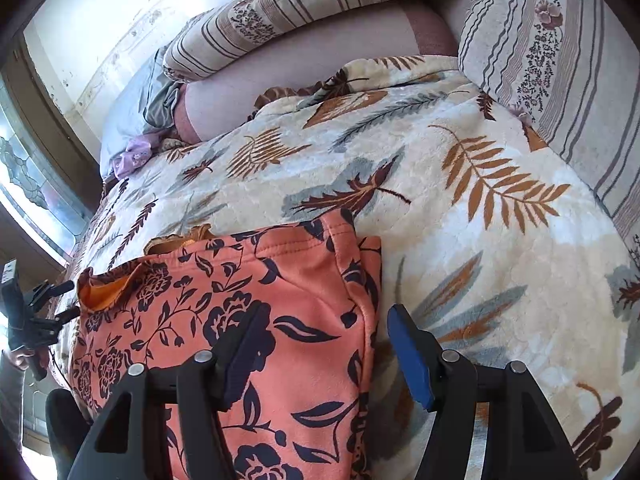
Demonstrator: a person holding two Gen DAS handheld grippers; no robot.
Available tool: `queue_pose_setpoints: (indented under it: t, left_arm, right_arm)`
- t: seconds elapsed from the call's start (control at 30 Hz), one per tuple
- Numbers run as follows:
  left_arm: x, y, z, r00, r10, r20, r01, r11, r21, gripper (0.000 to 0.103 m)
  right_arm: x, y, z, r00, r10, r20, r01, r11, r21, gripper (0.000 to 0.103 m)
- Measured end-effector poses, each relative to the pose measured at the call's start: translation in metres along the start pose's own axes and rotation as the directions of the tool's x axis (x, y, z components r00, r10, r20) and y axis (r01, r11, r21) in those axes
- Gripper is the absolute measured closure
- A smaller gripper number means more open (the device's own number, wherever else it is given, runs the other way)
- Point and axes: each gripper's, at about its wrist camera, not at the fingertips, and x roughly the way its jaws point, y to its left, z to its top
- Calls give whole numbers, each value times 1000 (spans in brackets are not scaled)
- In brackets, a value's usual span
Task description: Fold small clothes
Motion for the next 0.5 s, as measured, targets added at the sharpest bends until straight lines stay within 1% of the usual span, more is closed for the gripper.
queue_pose_setpoints:
  t: [0.03,0.07,0.1,0.13,0.17,0.2,0.23,0.27,0.33,0.37,0.5]
  left_arm:
    - [8,1,4,1000,-15,-27,15,1000,1,36]
    - [16,5,7,998,-24,-52,24,1000,-14,66]
    - [22,16,9,997,-33,-68,27,996,-82,95]
    - [27,35,8,997,-48,-63,33,975,-218,93]
    - [30,53,2,996,-77,-46,55,930,-365,92]
    - [35,68,-6,993,-115,-36,84,873,-481,91]
    - [37,73,-12,992,-121,-33,86,846,-527,90]
    - [38,73,-16,994,-102,-35,68,843,-533,89]
    - [38,64,-21,995,-85,-43,51,855,-516,89]
    - [37,61,-22,996,-80,-43,46,855,-516,89]
    - [37,65,-23,995,-96,-34,62,835,-547,89]
  right_arm:
    - [-1,1,-1,1000,-1,0,1,1000,-7,36]
    - [-2,2,-1,1000,-5,0,5,1000,-13,36]
    - [-3,2,-1,1000,-7,1,7,1000,-15,36]
    - [-4,1,-1,1000,-8,4,8,1000,-13,36]
    - [-6,-1,0,1000,-6,9,6,1000,-7,36]
    - [-7,-2,0,1000,-5,12,5,1000,-1,36]
    - [-7,-5,1,1000,-5,13,5,1000,7,36]
    - [-7,-7,1,1000,-5,14,5,1000,14,36]
    - [-5,-10,2,1000,-4,10,3,1000,23,36]
    - [-4,-11,2,1000,-3,9,3,1000,26,36]
    - [3,-12,7,1000,13,6,-13,999,38,36]
